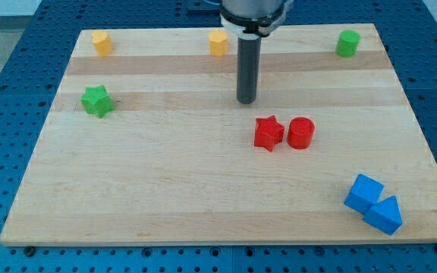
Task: Push the red star to the right center
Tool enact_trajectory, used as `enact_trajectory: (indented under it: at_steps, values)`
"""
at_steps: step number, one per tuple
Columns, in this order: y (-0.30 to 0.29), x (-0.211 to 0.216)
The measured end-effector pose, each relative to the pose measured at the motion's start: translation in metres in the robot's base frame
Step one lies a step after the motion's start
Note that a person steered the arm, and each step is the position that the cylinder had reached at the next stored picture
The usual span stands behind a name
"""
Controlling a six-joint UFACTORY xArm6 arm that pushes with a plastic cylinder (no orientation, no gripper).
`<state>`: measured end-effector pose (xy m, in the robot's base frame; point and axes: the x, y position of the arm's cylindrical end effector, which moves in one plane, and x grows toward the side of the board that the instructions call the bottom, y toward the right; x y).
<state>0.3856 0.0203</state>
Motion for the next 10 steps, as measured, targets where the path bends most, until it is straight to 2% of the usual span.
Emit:
enact_trajectory:
  at_steps: [1, 2, 4, 5, 6, 7, 9, 10]
  values:
    - [-0.027, 0.046]
    - [-0.028, 0.091]
    - [0.01, 0.133]
    - [0.027, 0.13]
    - [0.032, 0.095]
    - [0.045, 0.031]
    - [0.045, 0.027]
    - [0.026, 0.027]
